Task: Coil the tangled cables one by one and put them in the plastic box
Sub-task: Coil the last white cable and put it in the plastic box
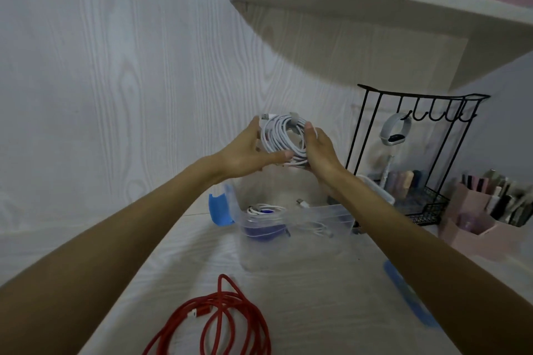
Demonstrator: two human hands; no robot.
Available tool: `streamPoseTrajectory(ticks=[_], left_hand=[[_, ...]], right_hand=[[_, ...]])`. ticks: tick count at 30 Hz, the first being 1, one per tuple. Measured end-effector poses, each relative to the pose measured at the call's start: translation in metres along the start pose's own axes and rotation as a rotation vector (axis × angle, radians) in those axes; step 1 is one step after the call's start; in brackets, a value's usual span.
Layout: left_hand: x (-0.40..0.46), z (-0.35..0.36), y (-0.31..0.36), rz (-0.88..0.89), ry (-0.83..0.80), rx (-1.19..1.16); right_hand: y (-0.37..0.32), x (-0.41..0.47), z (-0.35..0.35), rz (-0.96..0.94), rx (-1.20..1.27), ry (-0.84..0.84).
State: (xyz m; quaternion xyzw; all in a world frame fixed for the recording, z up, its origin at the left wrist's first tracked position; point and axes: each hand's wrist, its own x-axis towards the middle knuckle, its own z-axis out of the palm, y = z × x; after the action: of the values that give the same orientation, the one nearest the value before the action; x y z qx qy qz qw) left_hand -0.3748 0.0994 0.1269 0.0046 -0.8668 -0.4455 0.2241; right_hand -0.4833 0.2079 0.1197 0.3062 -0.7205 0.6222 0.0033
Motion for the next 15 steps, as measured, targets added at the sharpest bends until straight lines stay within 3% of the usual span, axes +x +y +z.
streamPoseTrajectory(ticks=[2, 5, 9, 11, 15], left_hand=[[0.004, -0.005, -0.007, -0.005, 0.029, 0.086], [0.01, -0.009, -0.019, -0.036, -0.06, 0.339], [0.031, -0.005, -0.024, -0.096, -0.343, 0.517], [0.041, 0.003, -0.02, -0.215, -0.5, 0.59], [0.052, 0.016, -0.014, -0.294, -0.553, 0.901]], right_hand=[[0.0, -0.001, -0.005, -0.012, -0.083, -0.016], [0.005, 0.002, -0.013, 0.034, -0.212, -0.137], [0.022, 0.008, -0.016, 0.257, -0.354, -0.3], [0.028, 0.013, -0.016, 0.35, -0.368, -0.341], [0.033, 0.018, -0.016, 0.491, -0.348, -0.384]])
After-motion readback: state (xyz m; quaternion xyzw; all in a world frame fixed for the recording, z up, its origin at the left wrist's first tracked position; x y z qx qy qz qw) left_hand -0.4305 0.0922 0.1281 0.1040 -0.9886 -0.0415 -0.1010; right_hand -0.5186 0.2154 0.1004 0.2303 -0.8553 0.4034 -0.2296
